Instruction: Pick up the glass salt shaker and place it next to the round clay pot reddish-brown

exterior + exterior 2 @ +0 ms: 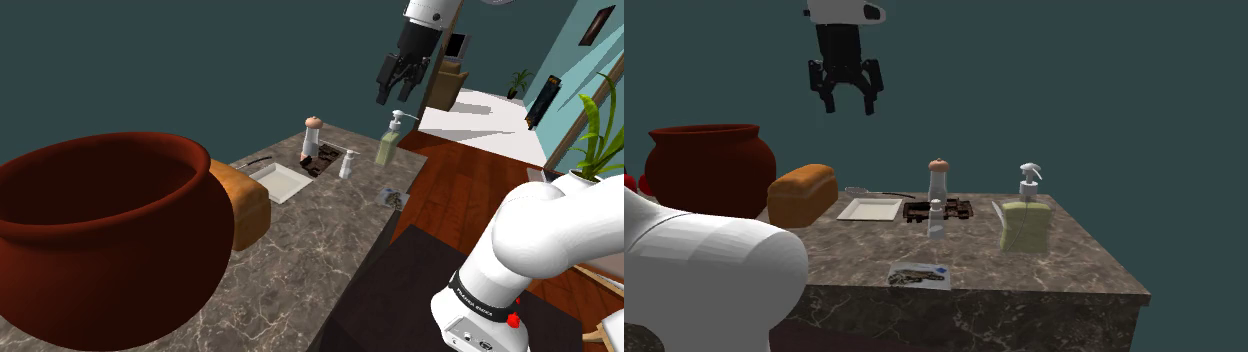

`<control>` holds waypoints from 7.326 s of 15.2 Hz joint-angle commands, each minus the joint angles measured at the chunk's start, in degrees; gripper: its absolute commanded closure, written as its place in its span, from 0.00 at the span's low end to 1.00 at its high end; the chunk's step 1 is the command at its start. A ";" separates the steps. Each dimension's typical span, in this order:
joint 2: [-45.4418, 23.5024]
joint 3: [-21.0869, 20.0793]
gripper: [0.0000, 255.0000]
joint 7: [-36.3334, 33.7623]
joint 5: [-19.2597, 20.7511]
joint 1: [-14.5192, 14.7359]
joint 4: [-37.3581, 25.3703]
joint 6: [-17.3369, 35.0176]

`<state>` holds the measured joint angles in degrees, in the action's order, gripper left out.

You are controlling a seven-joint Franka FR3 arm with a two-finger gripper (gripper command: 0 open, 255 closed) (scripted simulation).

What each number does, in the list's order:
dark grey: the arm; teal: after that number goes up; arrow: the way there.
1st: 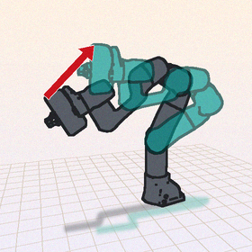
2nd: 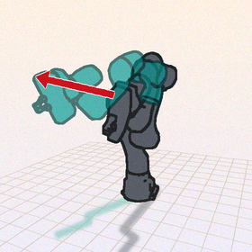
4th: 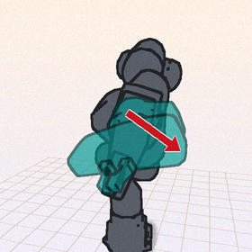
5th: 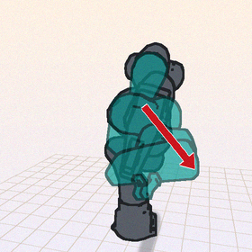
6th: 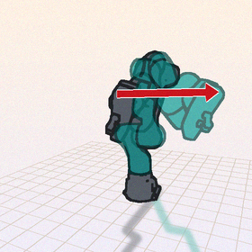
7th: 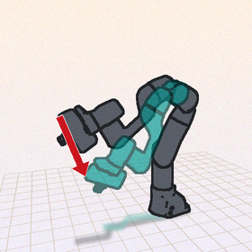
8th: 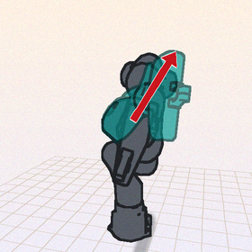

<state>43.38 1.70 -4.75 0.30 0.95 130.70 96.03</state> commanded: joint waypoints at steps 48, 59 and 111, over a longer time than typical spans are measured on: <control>-39.70 18.06 1.00 22.90 -11.10 0.51 7.19 50.53; -35.19 17.58 1.00 19.51 -7.28 -0.13 4.31 43.61; -30.91 15.85 1.00 13.33 -3.48 -0.43 -32.20 3.31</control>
<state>12.87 17.47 8.54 -3.08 0.51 99.81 100.30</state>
